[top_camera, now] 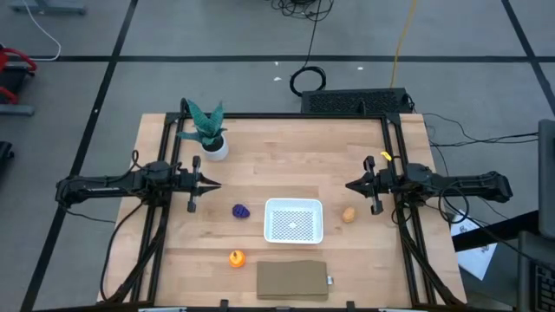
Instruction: Pick and placing Produce into tupperware
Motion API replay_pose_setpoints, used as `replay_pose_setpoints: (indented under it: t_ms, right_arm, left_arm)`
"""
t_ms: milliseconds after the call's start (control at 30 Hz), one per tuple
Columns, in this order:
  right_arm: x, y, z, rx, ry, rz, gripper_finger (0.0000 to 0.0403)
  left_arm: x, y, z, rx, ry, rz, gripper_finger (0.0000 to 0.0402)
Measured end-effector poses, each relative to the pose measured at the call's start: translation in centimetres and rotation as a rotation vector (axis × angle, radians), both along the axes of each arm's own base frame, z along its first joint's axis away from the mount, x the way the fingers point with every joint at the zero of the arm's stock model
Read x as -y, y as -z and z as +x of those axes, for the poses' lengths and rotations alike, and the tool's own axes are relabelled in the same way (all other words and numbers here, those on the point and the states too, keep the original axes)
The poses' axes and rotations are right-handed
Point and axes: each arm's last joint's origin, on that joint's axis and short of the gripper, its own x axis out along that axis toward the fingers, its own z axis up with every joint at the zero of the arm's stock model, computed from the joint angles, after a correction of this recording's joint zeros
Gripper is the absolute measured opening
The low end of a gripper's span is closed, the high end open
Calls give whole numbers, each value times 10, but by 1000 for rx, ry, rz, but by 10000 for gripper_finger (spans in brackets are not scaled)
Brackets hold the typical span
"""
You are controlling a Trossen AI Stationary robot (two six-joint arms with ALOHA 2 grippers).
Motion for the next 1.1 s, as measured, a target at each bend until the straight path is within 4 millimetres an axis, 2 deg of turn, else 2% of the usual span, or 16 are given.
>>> replay_pose_setpoints:
  t_ms: [300, 500, 633, 800, 1000, 1100]
  right_arm:
    - [0, 0, 0, 0, 1, 0, 0]
    - [0, 0, 0, 3, 1, 0, 0]
    - [0, -1, 0, 8, 1, 0, 0]
    - [0, -1, 0, 8, 1, 0, 0]
    - [0, -1, 0, 7, 1, 0, 0]
    - [0, 0, 0, 4, 1, 0, 0]
  left_arm:
    - [0, 0, 0, 5, 0, 0, 31]
    - [0, -11, 1, 110, 0, -4, 31]
    - [0, -19, 1, 188, -6, -148, 31]
    - [0, -20, 1, 185, -17, -395, 31]
    - [-1, -25, 0, 246, -36, -394, 31]
    - [-1, -22, 1, 217, -46, -383, 31]
